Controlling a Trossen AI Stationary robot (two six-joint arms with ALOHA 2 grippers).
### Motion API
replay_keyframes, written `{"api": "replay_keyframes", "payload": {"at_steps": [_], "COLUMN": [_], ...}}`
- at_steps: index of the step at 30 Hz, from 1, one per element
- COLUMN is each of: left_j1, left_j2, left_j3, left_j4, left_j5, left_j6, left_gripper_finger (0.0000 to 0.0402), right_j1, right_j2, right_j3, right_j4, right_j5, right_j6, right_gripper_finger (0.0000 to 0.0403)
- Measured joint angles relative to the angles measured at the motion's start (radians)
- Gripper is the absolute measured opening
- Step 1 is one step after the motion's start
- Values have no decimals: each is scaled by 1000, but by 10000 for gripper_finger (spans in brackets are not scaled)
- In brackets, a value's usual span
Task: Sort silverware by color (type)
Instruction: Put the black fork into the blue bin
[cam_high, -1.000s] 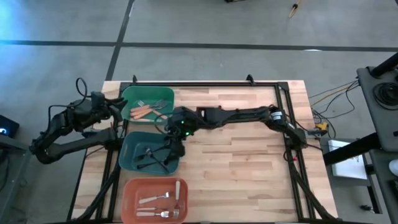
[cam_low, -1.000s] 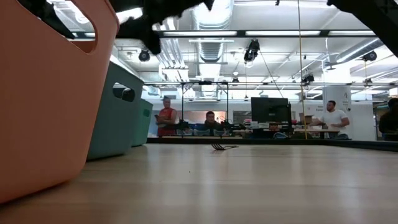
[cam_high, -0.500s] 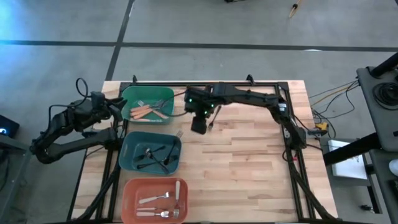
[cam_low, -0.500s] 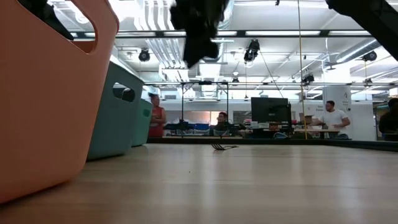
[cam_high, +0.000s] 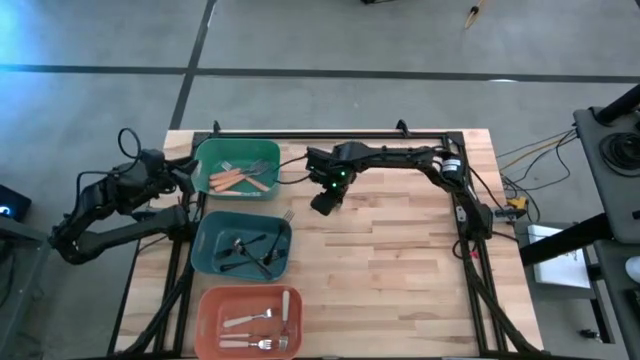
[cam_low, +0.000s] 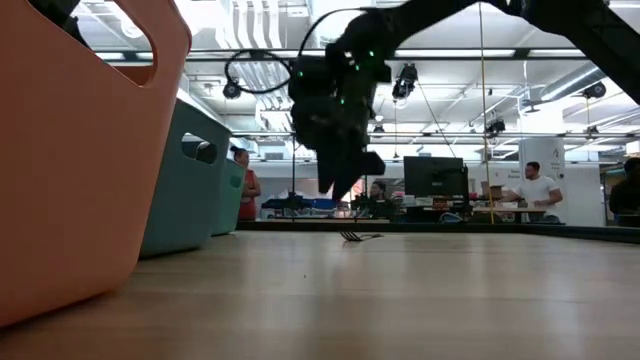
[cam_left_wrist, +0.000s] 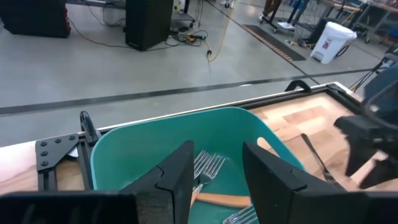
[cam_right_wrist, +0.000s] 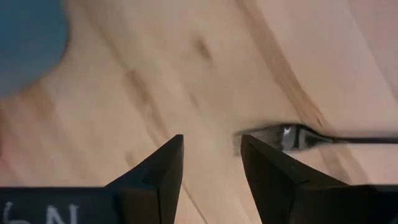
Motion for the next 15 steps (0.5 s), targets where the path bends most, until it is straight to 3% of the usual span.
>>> {"api": "replay_keyframes", "payload": {"at_steps": [6,10,15], "left_j1": [0,0,0], "left_j2": [-1,0,0], "left_j3": [0,0,0], "left_j4": [12,12,17], "left_j5": [-2,2,3], "left_j6": [-7,-53,-86], "left_gripper_finger": [119,119,119], "right_j1": [-7,-10,-16], "right_j2": [1,0,-1], "right_j3": [-93,-132,-178], "right_j4": [110,108,127], "right_j5": [20,169,256], "right_j6": [128,185,300], "right_gripper_finger": [144,145,154]}}
